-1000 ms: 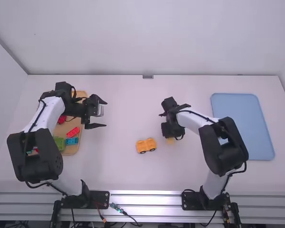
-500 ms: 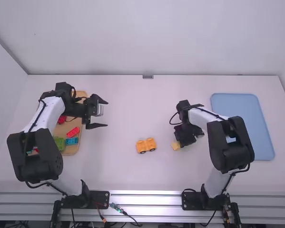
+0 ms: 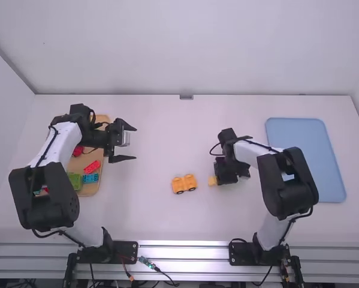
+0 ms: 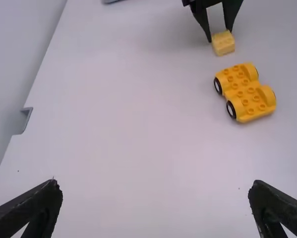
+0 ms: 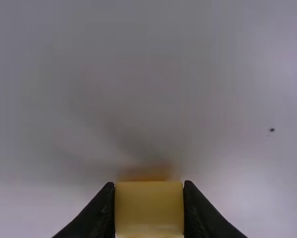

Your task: Assemble lego blocks to make yellow taxi

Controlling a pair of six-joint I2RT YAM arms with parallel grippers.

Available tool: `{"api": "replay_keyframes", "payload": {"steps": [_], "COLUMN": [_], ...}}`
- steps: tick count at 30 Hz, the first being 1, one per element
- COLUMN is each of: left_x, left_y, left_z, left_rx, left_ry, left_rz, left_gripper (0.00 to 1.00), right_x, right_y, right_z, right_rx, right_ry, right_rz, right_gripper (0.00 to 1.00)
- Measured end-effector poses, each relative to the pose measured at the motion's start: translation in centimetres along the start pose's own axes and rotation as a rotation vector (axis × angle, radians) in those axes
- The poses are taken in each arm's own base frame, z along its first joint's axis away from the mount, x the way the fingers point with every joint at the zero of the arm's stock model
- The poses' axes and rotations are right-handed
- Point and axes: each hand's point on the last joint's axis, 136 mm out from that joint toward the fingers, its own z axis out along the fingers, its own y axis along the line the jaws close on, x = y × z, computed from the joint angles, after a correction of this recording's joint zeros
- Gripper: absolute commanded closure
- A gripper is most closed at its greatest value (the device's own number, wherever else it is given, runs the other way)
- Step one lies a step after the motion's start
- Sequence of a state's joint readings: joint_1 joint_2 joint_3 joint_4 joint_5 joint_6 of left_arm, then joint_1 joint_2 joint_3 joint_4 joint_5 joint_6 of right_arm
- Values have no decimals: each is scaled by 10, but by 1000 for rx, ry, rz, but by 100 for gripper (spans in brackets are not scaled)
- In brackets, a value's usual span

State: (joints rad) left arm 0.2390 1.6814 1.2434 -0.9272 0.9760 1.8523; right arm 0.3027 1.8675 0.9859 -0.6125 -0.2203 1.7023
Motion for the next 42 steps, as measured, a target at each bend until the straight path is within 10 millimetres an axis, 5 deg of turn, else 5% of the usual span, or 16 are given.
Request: {"api": "replay_keyframes", "payload": {"steps": [3, 6, 15, 23, 30, 36, 42], "left_x": [0, 0, 0, -4, -3, -2, -16], "left_y": [0, 0, 0, 3, 0, -6, -16], "left_z": [0, 0, 0, 1, 10, 16, 21], "left_rx": [0, 0, 2, -17, -55, -61, -21], "left_ry": [0, 0, -1, -33, -107, -144, -196], "left_rz": [0, 0, -3, 12, 38, 32, -9], "left_gripper": [1, 1, 1, 1, 1, 1, 1], "right_x": [5, 4, 10, 6, 18, 9, -33], "right_y": [9, 8, 9, 33, 40, 81, 103], "right_z": [-1, -2, -6, -25, -79, -95, -92], "right_rx": [-34, -31, -46, -206, -343, -477, -287], "right_ry": [35, 57, 152, 237, 322, 38, -252], "right_rz": [-39, -39, -174, -641, -1240, -1828, -2030], "right_gripper": [50, 1, 1, 1, 1, 1, 1]}}
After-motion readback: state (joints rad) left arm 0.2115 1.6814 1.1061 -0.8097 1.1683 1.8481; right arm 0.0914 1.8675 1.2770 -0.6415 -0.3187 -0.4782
